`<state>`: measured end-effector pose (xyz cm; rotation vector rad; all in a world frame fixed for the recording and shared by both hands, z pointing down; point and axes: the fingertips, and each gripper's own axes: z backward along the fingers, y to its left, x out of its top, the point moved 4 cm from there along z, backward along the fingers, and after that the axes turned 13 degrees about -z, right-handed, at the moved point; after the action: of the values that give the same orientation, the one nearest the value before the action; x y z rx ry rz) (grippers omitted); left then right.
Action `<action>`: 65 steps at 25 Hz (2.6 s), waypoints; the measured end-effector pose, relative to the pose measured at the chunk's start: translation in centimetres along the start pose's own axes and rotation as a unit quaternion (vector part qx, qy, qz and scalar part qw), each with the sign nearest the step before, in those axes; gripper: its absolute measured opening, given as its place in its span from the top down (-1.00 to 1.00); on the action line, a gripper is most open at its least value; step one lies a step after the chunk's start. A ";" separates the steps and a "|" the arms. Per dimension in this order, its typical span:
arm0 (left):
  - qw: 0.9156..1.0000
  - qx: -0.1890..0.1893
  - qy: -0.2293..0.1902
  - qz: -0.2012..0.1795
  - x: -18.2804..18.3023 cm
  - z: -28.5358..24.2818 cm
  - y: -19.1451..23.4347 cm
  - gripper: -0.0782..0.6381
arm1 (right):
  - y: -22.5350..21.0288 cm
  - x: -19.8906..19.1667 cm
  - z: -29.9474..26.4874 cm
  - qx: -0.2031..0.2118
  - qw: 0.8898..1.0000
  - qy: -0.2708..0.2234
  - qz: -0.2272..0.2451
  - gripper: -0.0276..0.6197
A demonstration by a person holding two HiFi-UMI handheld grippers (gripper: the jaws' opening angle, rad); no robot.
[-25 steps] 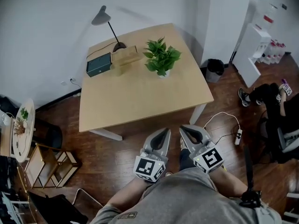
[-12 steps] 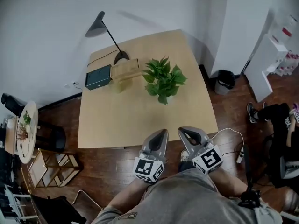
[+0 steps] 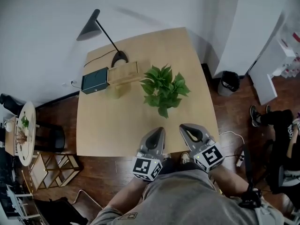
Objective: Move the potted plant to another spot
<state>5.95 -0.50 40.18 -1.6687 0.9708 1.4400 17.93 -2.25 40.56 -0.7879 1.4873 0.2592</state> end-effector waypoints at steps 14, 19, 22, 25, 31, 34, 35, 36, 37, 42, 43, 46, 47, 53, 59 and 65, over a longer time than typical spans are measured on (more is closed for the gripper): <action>0.998 -0.064 0.013 0.020 -3.4 -4.1 6.1 0.77 | -3.1 -0.7 -6.0 -0.082 0.996 0.017 0.005 0.90; 0.998 -0.057 0.022 0.018 -4.3 -5.7 7.0 0.77 | -4.6 -1.1 -7.0 -0.083 0.996 0.024 -0.001 0.90; 0.998 -0.044 0.036 0.017 -5.3 -6.1 7.5 0.77 | -5.5 -1.6 -7.5 -0.077 0.996 0.040 0.002 0.90; 0.998 -0.031 0.054 0.019 -6.6 -6.6 8.0 0.77 | -6.6 -2.5 -7.8 -0.077 0.995 0.059 0.002 0.90; 0.994 -0.010 0.104 0.029 -11.0 -7.4 9.0 0.77 | -9.4 -5.9 -8.0 -0.086 0.991 0.098 -0.015 0.90; 0.991 0.000 0.132 0.034 -13.5 -7.8 9.5 0.77 | -10.9 -8.3 -8.0 -0.092 0.988 0.120 -0.029 0.90; 0.989 0.003 0.141 0.034 -14.4 -8.0 9.7 0.77 | -11.4 -9.1 -8.1 -0.093 0.987 0.128 -0.032 0.90; 0.988 0.005 0.149 0.034 -15.3 -8.2 9.8 0.77 | -11.8 -9.9 -8.2 -0.094 0.986 0.134 -0.036 0.90; 0.987 0.006 0.157 0.034 -16.1 -8.4 9.9 0.77 | -12.3 -10.6 -8.4 -0.095 0.985 0.141 -0.039 0.90; 0.984 0.007 0.174 0.023 -18.4 -9.6 10.3 0.77 | -13.8 -12.8 -9.5 -0.090 0.982 0.159 -0.047 0.90; 0.985 0.007 0.174 0.019 -18.6 -9.8 10.4 0.77 | -14.0 -13.0 -9.7 -0.087 0.982 0.162 -0.046 0.90; 0.985 0.008 0.174 -0.005 -19.3 -10.2 10.6 0.77 | -14.4 -13.6 -10.1 -0.082 0.981 0.172 -0.045 0.90; 0.984 0.007 0.176 -0.012 -19.4 -10.3 10.6 0.77 | -14.4 -13.7 -10.3 -0.078 0.980 0.175 -0.043 0.90; 0.984 -0.021 0.172 -0.045 -19.8 -11.3 10.3 0.50 | -14.4 -14.4 -11.3 -0.047 0.980 0.194 -0.020 0.49; 0.981 -0.091 0.146 -0.086 -19.5 -12.6 9.7 0.04 | -14.4 -15.0 -12.4 -0.004 0.978 0.209 0.010 0.08; 0.970 -0.153 0.133 -0.138 -19.7 -13.7 9.5 -0.21 | -14.6 -15.0 -13.7 0.023 0.973 0.226 0.042 -0.15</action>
<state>1.87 -15.25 60.91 -2.1715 0.6400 1.2446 14.39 -16.68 60.66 -0.7797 1.9500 0.1091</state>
